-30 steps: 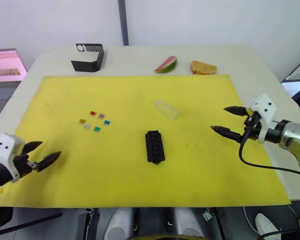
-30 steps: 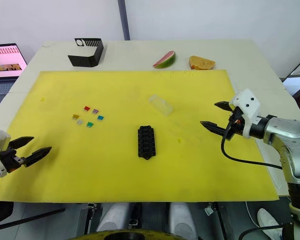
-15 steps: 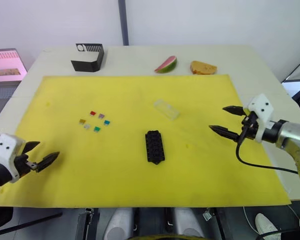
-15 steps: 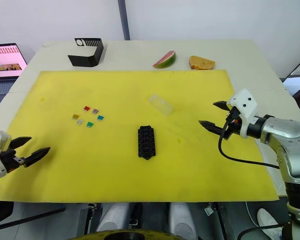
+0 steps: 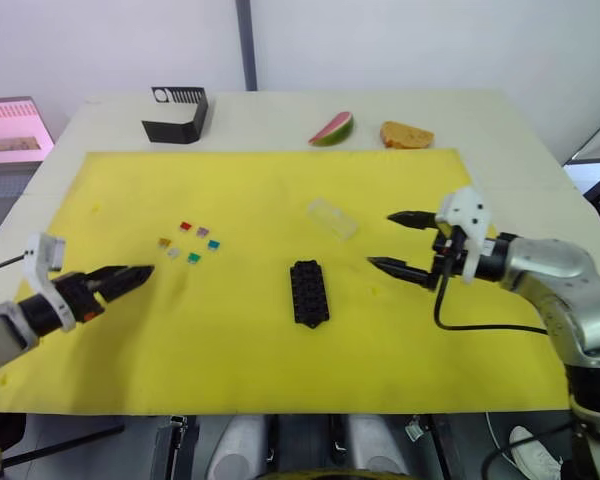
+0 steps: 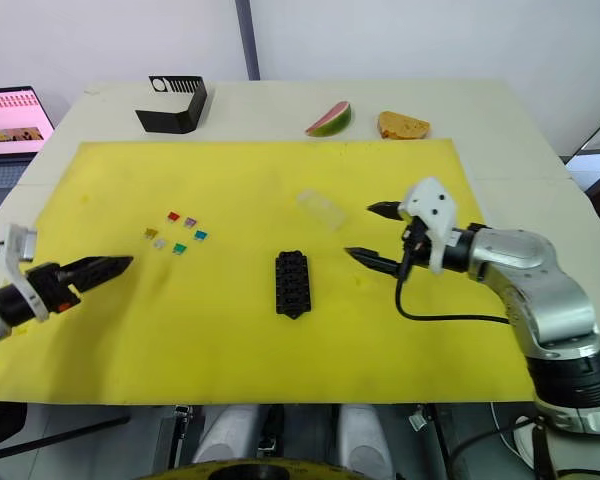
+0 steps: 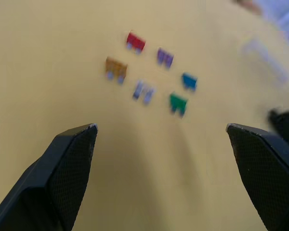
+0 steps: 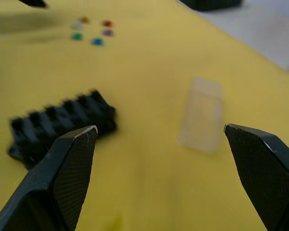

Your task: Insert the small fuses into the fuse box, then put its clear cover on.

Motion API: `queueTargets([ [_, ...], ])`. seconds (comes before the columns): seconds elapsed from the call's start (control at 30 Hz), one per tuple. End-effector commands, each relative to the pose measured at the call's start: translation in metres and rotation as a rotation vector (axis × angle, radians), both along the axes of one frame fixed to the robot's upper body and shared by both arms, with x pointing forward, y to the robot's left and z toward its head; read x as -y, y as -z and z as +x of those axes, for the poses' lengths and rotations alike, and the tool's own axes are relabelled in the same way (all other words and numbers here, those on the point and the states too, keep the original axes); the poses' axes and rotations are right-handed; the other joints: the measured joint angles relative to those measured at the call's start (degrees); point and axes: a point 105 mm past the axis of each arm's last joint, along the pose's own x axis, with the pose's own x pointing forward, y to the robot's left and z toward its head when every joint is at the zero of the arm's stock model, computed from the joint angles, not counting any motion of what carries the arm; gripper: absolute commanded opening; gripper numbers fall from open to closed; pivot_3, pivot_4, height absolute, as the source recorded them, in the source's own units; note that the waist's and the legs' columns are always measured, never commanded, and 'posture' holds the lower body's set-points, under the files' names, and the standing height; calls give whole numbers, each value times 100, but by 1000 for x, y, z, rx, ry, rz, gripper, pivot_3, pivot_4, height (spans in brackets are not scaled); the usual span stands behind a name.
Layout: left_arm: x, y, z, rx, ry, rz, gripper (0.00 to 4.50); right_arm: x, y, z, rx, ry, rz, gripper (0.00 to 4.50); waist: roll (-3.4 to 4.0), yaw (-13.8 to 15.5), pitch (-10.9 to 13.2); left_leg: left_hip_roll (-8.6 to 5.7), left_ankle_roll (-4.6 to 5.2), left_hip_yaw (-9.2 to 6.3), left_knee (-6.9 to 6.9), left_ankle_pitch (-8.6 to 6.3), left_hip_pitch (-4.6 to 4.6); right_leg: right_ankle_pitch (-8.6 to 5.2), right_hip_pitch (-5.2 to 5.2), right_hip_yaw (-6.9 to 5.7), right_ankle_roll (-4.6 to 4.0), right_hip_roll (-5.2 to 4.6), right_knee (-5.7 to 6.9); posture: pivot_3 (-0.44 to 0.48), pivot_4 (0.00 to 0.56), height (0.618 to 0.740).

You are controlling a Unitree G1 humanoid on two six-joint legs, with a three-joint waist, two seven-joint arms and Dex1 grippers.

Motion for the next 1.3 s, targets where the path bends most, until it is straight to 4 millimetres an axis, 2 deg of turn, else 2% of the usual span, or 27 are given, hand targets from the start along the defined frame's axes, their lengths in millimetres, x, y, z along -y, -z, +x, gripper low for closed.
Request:
queueTargets([
  [0.03,-9,-2,9,-80,-90,-233,4500,-27,-23,-7,67,-110,36,4455,0,-4,-1,-2,-1,0,0,0,1,0,0,0,0,0,2,0,150,740],
  [0.1,-6,-5,14,-100,-98,-345,4500,-41,-31,-7,77,-158,63,4455,-6,-13,-2,-2,-16,0,0,10,-1,0,-6,-1,1,4,3,0,150,740],
  [0.23,-6,-5,23,-115,-136,-445,4500,-68,-44,-3,82,-229,103,4455,-18,-33,-6,-2,-48,-1,0,27,-7,0,-12,-1,1,5,5,0,150,740],
  [0.43,-12,7,31,-183,-192,-544,4500,-93,-45,7,105,-268,82,4455,-28,-26,-12,-4,-53,-2,0,30,-7,1,-13,-1,1,4,5,0,150,740],
  [0.63,-4,15,39,-219,-149,-584,4500,-100,-40,10,101,-283,64,4455,-28,-7,-13,-5,-55,-3,0,31,-7,0,-13,-1,1,4,6,0,150,740],
  [0.9,9,26,46,-272,-114,-575,4500,-99,-37,10,95,-278,49,4455,-27,16,-14,-9,-58,-5,0,33,-7,1,-12,0,1,-2,8,0,150,740],
  [1.3,17,30,55,-308,-111,-570,4500,-95,-36,15,104,-249,41,4455,-28,20,-15,-13,-58,-8,0,33,-7,1,-11,-1,1,-4,10,0,150,740],
])
